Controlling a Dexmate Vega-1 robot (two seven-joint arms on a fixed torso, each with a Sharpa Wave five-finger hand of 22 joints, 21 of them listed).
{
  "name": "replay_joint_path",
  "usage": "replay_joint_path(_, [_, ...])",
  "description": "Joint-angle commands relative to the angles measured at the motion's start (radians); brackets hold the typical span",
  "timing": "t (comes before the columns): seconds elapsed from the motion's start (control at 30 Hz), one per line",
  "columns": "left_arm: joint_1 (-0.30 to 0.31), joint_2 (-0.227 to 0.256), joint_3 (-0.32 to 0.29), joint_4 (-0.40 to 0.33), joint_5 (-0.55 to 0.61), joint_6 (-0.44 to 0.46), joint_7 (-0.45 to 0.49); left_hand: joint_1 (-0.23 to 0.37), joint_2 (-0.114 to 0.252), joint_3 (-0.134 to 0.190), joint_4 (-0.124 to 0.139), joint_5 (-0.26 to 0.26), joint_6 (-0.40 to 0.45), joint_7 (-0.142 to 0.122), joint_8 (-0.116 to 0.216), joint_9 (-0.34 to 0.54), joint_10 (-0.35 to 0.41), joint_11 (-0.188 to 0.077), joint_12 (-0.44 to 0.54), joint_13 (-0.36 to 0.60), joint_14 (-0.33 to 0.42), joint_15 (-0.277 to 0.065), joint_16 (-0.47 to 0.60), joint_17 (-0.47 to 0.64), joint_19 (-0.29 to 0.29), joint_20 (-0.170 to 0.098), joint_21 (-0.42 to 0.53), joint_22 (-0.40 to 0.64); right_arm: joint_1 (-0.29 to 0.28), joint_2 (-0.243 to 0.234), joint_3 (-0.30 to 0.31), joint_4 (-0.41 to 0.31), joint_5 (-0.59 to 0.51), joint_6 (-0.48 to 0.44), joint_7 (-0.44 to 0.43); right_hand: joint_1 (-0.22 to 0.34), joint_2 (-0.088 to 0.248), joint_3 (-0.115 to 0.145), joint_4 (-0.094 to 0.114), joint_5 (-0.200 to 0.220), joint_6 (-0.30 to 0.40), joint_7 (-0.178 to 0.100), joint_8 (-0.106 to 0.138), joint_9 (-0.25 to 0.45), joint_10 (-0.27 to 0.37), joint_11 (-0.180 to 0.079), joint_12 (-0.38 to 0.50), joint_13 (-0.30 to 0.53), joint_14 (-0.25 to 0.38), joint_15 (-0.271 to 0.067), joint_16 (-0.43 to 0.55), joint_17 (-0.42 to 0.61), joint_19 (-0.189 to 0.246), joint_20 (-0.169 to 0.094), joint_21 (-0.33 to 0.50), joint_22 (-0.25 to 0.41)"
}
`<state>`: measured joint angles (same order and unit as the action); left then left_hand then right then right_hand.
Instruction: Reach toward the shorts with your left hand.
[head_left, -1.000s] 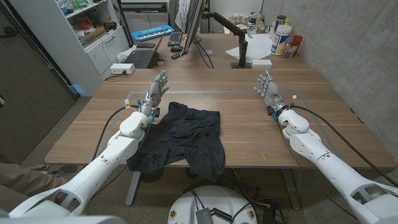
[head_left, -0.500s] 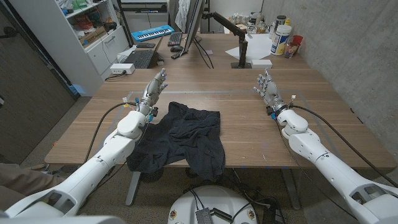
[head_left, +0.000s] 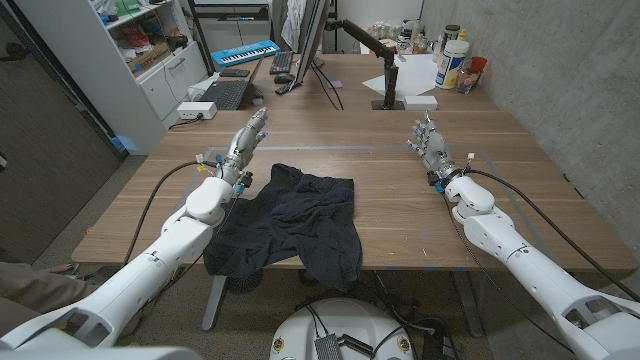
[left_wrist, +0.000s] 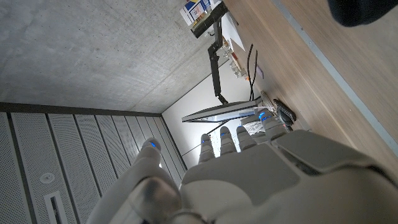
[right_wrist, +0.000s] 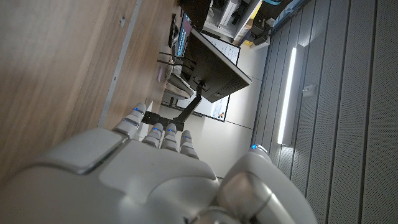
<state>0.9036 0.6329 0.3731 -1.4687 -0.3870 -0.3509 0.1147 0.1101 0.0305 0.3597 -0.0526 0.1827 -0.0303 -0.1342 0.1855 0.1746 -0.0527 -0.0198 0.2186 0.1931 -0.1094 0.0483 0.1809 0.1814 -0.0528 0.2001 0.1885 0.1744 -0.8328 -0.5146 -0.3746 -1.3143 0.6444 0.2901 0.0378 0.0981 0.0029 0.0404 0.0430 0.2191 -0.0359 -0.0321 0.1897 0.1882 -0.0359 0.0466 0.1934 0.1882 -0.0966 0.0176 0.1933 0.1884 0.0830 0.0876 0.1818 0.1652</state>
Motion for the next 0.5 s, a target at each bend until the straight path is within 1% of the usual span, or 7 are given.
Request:
replay_joint_path(0.03, [0.026,0.031,-0.012,-0.044,0.049,0.015,0.035,0.013,0.002,0.003,-0.008,0.002,0.002,-0.003,0.004,0.005,-0.010,0.004,0.000,0.005,-0.013,0.002,-0.002,0.002,-0.006,0.000,-0.003,0.004,0.005,-0.004,-0.003,0.003,-0.001,-0.007,0.009,0.010,0.005,-0.002,0.002,0.004,-0.001,0.000,0.007,0.003,0.000,0.007,0.006,0.005,-0.011,-0.001,0.004,0.004,-0.001,0.003,0.005,0.004])
replay_joint_path(0.07, [0.037,0.040,-0.015,-0.059,0.077,0.017,0.060,0.013,0.003,0.003,-0.008,0.002,0.003,-0.002,0.005,0.005,-0.009,0.004,0.000,0.005,-0.013,0.003,-0.001,0.002,-0.007,0.000,-0.003,0.004,0.006,-0.005,-0.004,0.004,0.000,-0.011,0.011,0.010,0.006,-0.002,0.002,0.004,-0.001,0.001,0.007,0.003,0.000,0.007,0.006,0.005,-0.011,-0.001,0.004,0.004,-0.001,0.003,0.005,0.004])
replay_joint_path(0.23, [0.044,0.051,-0.017,-0.076,0.102,0.028,0.073,0.016,0.003,0.004,-0.010,0.002,0.007,-0.002,0.007,0.005,-0.009,0.004,0.000,0.005,-0.015,0.002,-0.001,0.002,-0.007,0.000,-0.002,0.004,0.006,-0.006,-0.005,0.005,-0.001,-0.011,0.013,0.010,0.007,-0.002,0.002,0.004,0.000,0.001,0.007,0.003,0.000,0.005,0.006,0.005,-0.011,-0.001,0.004,0.004,-0.002,0.003,0.005,0.004])
replay_joint_path(0.27, [0.054,0.065,-0.020,-0.094,0.132,0.034,0.095,0.017,0.004,0.005,-0.011,0.002,0.007,-0.002,0.006,0.005,-0.009,0.005,0.000,0.005,-0.017,0.002,-0.002,0.002,-0.007,-0.001,-0.002,0.004,0.007,-0.005,-0.005,0.004,-0.003,-0.008,0.012,0.010,0.007,-0.002,0.002,0.004,0.000,0.001,0.007,0.003,0.000,0.005,0.006,0.005,-0.011,-0.001,0.004,0.004,-0.002,0.003,0.005,0.004])
replay_joint_path(0.43, [0.060,0.074,-0.025,-0.101,0.158,0.032,0.106,0.020,0.004,0.006,-0.014,0.002,0.011,-0.002,0.007,0.005,-0.009,0.004,0.000,0.005,-0.020,0.001,-0.002,0.002,-0.009,0.000,-0.002,0.004,0.007,-0.006,-0.004,0.002,-0.001,-0.011,0.011,0.010,0.008,-0.002,0.002,0.004,0.000,0.001,0.008,0.003,-0.001,0.006,0.005,0.005,-0.011,0.000,0.004,0.004,-0.002,0.004,0.005,0.004])
replay_joint_path(0.47, [0.064,0.086,-0.027,-0.114,0.188,0.030,0.121,0.020,0.004,0.006,-0.014,0.002,0.011,-0.002,0.008,0.005,-0.009,0.004,0.000,0.005,-0.021,0.001,-0.002,0.002,-0.009,0.000,-0.002,0.004,0.010,-0.007,-0.005,0.003,-0.002,-0.014,0.013,0.010,0.008,-0.002,0.002,0.004,0.000,0.000,0.008,0.003,-0.001,0.006,0.006,0.005,-0.011,0.000,0.004,0.004,-0.003,0.004,0.005,0.004])
replay_joint_path(0.5, [0.064,0.086,-0.027,-0.115,0.190,0.031,0.122,0.021,0.004,0.007,-0.014,0.002,0.012,-0.003,0.008,0.005,-0.009,0.004,0.000,0.005,-0.021,0.000,-0.001,0.002,-0.009,0.000,-0.002,0.004,0.010,-0.008,-0.005,0.003,-0.002,-0.014,0.013,0.010,0.008,-0.002,0.002,0.004,0.000,0.000,0.008,0.003,0.000,0.006,0.006,0.005,-0.011,0.000,0.004,0.004,-0.003,0.004,0.005,0.004])
